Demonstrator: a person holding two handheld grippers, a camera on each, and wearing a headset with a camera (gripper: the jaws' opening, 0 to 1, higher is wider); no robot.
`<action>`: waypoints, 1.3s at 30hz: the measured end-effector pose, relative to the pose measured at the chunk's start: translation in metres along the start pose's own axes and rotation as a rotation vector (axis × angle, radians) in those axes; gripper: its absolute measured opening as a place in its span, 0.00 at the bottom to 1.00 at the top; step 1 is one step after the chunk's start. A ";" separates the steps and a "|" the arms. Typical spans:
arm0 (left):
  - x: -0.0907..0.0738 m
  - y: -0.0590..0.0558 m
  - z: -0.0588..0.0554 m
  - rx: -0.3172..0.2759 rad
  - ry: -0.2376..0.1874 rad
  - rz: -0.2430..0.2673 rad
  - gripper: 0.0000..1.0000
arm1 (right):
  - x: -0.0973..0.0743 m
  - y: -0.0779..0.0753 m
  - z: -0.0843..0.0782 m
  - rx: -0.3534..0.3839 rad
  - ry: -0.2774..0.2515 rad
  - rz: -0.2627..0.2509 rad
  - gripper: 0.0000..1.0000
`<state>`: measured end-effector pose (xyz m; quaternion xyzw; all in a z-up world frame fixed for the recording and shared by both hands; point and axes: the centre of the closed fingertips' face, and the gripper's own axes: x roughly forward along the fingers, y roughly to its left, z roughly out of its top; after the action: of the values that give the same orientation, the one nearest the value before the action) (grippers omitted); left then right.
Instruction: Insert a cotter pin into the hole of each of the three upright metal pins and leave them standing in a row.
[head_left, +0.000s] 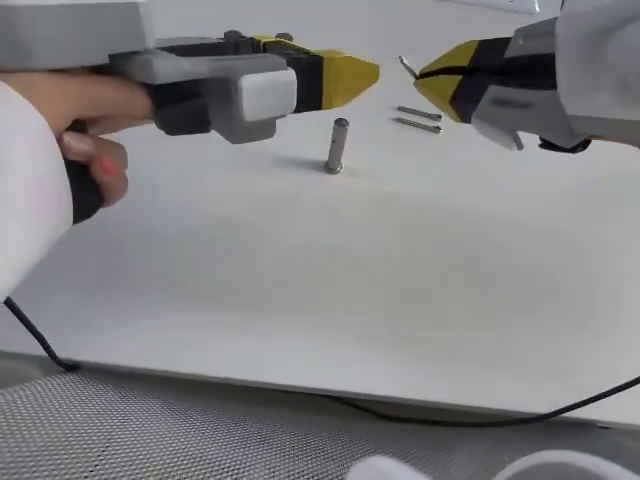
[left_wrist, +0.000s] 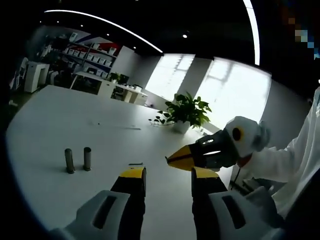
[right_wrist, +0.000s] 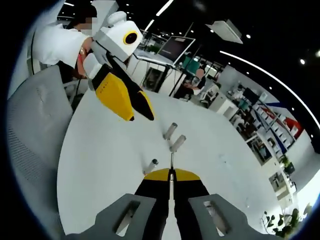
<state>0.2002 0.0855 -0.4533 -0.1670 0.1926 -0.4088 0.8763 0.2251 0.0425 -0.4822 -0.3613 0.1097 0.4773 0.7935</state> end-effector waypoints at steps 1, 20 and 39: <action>0.002 -0.001 -0.002 -0.007 0.009 -0.007 0.29 | -0.001 0.004 0.002 -0.003 -0.003 0.004 0.00; 0.021 -0.015 -0.042 -0.117 0.183 -0.066 0.04 | -0.009 0.044 0.013 -0.047 -0.009 0.061 0.00; 0.021 -0.020 -0.049 -0.230 0.232 -0.094 0.00 | -0.018 0.058 0.010 -0.045 -0.004 0.066 0.00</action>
<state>0.1765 0.0502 -0.4914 -0.2267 0.3302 -0.4410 0.8032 0.1658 0.0536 -0.4933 -0.3743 0.1090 0.5064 0.7691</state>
